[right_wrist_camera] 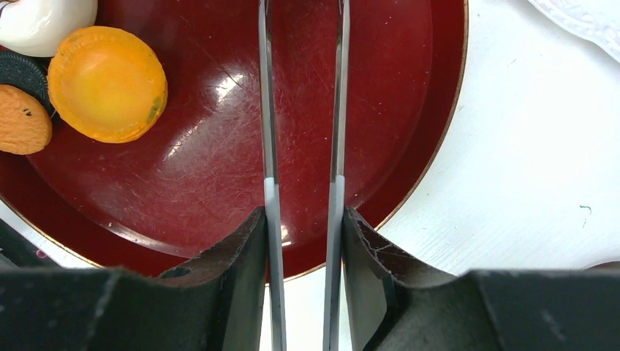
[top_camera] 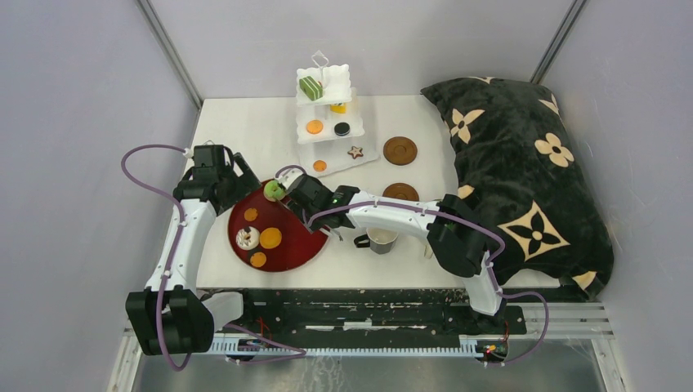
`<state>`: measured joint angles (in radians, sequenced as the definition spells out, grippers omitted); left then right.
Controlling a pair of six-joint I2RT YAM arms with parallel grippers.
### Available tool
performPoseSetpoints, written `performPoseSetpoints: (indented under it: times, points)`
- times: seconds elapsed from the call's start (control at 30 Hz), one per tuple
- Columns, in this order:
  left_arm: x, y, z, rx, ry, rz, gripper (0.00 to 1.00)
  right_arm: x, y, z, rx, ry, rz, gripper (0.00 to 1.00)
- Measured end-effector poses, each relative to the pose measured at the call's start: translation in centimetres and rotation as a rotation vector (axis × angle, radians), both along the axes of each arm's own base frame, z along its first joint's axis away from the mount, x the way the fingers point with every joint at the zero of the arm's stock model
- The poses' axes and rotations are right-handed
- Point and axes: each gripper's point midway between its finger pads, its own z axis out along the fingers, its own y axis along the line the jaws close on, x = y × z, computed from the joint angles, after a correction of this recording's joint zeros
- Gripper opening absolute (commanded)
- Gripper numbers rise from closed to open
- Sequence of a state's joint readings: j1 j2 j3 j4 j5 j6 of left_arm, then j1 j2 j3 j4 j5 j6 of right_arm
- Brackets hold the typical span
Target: Serve the afternoon tea
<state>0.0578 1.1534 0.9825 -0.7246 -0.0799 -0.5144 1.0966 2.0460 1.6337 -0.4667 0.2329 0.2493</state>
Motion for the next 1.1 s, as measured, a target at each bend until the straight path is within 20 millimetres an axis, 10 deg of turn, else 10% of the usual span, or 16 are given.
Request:
performPoseSetpoints:
  times: [0.17,1.1]
  points:
    - [0.0,0.0,0.0,0.0,0.001,0.0,1.0,0.0,0.1,0.0,0.003,0.002,0.002,0.01]
    - [0.0,0.0,0.0,0.001,0.001,0.001,1.0,-1.9,-2.3,2.4,0.037,0.014,0.038,0.01]
